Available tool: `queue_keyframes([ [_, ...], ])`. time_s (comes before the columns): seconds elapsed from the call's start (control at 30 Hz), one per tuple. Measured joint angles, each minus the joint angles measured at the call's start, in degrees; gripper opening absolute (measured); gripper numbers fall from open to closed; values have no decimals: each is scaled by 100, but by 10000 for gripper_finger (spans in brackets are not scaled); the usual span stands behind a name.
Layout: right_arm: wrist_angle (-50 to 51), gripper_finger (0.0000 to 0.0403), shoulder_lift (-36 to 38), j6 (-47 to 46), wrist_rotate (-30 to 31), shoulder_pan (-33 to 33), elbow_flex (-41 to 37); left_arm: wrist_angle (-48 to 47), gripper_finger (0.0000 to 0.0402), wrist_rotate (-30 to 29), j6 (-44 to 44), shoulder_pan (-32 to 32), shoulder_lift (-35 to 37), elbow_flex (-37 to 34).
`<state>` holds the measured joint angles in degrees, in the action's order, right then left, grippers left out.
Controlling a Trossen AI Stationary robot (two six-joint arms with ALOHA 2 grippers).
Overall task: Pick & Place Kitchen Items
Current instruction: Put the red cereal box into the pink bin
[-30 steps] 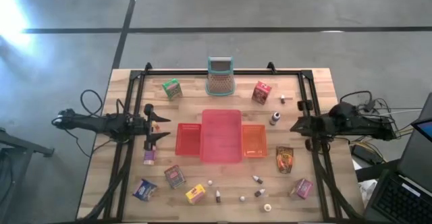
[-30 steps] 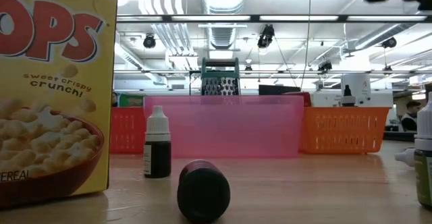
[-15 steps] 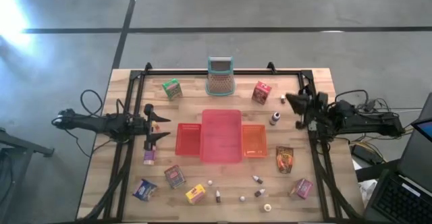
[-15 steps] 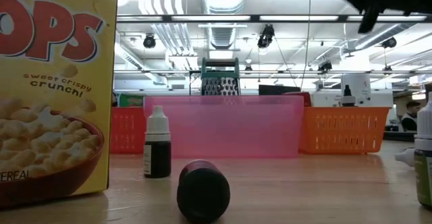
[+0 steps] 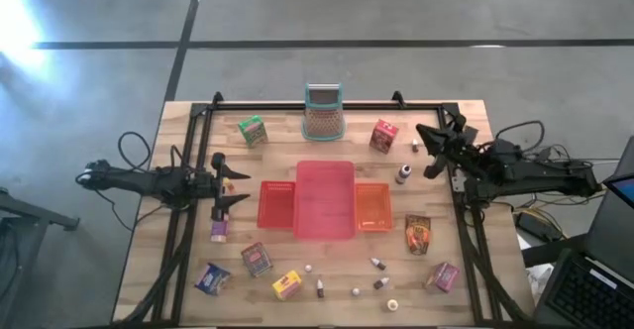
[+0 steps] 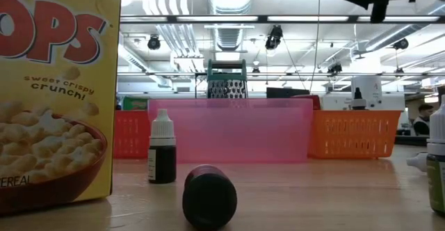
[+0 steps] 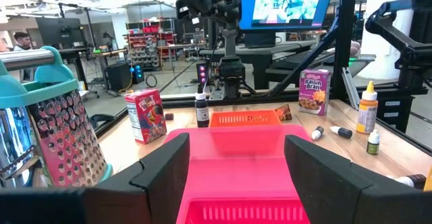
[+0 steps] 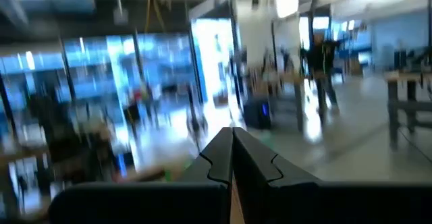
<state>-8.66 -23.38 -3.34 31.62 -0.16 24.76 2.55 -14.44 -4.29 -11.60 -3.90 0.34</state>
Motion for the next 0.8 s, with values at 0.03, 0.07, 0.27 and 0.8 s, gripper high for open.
queue_keyframes([
  [0.03, 433, 9, -118, -48, 0, 0, 249, 2, 248, 0, 0, 0, 0, 0],
  [0.07, 856, 9, -237, -90, 0, 0, 486, 1, 248, 0, 1, 0, 0, 0],
  [0.27, 2977, 9, -1019, -391, 96, 0, 1781, 0, 248, 0, 2, 0, 2, 0],
  [0.8, 6132, 130, -3081, -990, -552, -1594, 4142, 2, 248, 0, 2, 0, 2, 0],
])
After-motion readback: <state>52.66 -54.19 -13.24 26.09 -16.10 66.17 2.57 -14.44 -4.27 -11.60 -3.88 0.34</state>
